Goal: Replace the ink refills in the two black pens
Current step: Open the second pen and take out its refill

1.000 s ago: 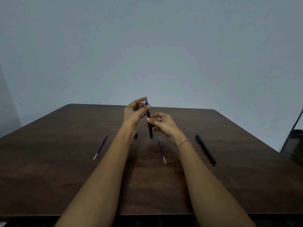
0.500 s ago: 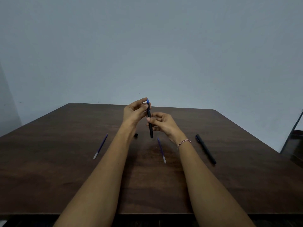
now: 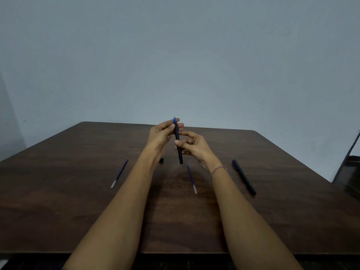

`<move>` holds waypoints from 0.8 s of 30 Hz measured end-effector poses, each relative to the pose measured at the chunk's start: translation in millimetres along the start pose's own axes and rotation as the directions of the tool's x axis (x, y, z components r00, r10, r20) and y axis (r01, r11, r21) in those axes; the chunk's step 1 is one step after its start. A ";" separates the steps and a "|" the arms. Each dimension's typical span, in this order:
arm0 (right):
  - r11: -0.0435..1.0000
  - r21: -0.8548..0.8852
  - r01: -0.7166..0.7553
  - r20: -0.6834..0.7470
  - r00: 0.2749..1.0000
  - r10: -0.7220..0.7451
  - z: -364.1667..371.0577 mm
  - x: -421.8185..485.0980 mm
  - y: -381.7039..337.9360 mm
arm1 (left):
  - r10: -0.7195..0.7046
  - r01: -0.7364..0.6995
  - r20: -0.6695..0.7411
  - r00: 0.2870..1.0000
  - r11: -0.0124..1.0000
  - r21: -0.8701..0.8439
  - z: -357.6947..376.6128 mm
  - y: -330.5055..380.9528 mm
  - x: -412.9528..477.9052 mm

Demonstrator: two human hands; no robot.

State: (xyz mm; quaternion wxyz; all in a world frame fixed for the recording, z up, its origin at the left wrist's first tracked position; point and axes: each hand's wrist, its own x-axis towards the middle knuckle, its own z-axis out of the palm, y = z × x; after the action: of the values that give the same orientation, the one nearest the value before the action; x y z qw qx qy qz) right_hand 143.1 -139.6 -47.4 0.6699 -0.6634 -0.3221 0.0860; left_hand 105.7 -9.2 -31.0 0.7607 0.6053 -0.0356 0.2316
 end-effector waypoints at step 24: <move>0.998 -0.066 0.000 0.031 1.000 0.002 2.6 4.3 1.9 | 0.145 -0.134 -0.141 0.979 0.988 0.081 -1.7 2.1 -2.7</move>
State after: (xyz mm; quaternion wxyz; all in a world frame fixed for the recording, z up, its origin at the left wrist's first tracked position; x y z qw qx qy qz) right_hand 145.7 -134.9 -48.1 0.6425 -0.6841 -0.3346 0.0858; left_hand 102.1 -8.1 -30.5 0.7211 0.6095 -0.0140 0.3292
